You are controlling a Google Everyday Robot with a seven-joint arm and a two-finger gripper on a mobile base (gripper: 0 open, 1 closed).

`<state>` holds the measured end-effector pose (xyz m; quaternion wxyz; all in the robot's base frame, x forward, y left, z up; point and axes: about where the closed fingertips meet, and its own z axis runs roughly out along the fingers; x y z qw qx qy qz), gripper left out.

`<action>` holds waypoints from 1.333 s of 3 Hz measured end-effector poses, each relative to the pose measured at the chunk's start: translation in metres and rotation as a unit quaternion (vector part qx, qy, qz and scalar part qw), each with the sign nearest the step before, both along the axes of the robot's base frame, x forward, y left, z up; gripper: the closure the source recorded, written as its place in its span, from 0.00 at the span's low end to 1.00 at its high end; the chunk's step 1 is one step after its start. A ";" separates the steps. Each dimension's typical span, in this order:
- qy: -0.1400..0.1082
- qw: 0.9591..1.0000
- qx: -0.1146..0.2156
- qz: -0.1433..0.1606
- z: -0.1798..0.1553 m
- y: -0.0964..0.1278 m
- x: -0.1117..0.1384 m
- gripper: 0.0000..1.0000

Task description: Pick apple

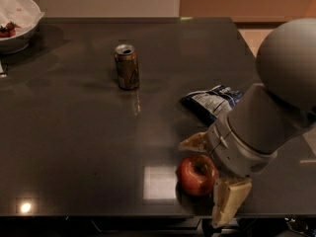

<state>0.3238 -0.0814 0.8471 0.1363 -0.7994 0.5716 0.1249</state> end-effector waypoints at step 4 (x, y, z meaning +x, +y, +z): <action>0.001 1.000 0.004 -0.027 0.036 -0.007 0.024 1.00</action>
Offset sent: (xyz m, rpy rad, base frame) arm 0.0087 -0.0089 -0.0050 0.0120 -0.0197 -0.0250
